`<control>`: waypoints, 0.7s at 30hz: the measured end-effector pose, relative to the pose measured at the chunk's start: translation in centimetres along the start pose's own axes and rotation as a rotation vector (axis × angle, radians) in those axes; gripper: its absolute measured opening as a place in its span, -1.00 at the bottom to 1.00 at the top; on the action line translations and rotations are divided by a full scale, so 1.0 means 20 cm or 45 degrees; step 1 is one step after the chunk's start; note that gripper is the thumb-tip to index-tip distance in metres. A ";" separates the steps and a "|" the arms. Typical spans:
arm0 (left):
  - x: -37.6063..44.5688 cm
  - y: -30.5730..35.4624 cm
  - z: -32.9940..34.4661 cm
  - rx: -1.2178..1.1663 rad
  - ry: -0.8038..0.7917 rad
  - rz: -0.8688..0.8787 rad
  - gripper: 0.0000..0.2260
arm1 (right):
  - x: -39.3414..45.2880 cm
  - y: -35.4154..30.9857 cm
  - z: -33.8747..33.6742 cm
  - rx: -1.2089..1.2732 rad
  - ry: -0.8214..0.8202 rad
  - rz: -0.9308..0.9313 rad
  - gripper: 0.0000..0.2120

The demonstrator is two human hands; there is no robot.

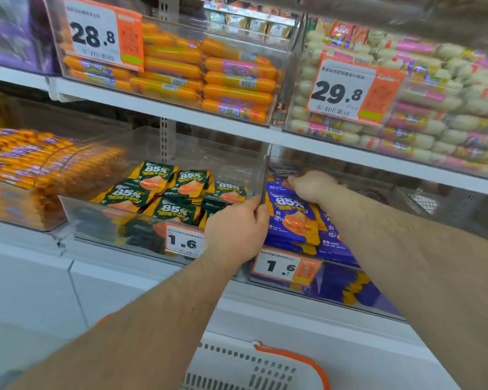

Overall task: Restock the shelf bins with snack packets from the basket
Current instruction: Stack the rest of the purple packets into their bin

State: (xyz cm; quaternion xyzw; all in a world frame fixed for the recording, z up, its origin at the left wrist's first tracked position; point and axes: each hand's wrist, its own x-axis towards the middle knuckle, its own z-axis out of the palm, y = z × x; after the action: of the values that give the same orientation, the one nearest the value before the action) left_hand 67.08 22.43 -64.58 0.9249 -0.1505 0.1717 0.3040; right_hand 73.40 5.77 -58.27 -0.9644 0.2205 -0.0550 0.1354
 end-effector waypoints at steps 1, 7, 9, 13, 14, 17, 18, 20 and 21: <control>0.00 0.00 -0.01 -0.052 -0.017 -0.003 -0.67 | -0.04 0.00 -0.01 -0.008 0.105 -0.016 -0.52; -0.23 -0.11 -0.04 -0.450 0.388 0.296 -0.71 | -0.54 -0.08 0.10 0.678 1.011 -0.851 -0.82; -0.41 -0.22 0.00 -0.476 0.319 0.259 -0.80 | -0.73 -0.09 0.27 0.885 0.966 -0.995 -0.85; -0.72 -0.50 0.18 -0.433 -0.105 -0.233 -0.90 | -0.99 -0.04 0.75 1.012 0.495 -0.832 -0.85; -0.78 -0.57 0.24 -0.448 -0.191 -0.384 -0.87 | -1.02 -0.01 0.88 0.986 0.319 -0.730 -0.85; -0.96 -0.74 0.37 -0.439 -0.420 -0.684 -0.80 | -1.07 0.12 1.26 0.755 -0.191 -0.424 -0.81; -1.00 -0.78 0.40 -0.403 -0.499 -0.714 -0.81 | -1.10 0.17 1.37 0.643 -0.356 -0.319 -0.80; -1.07 -0.86 0.47 -0.334 -0.625 -0.751 -0.85 | -1.17 0.27 1.58 0.426 -0.678 -0.137 -0.81; -1.10 -0.89 0.50 -0.316 -0.669 -0.777 -0.87 | -1.21 0.32 1.68 0.361 -0.829 -0.028 -0.81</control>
State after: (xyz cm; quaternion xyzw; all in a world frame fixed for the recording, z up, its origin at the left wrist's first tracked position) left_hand 56.42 33.85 -90.22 0.8957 0.0383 -0.1874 0.4015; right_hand 54.72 18.82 -93.42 -0.9053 0.1457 0.2236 0.3305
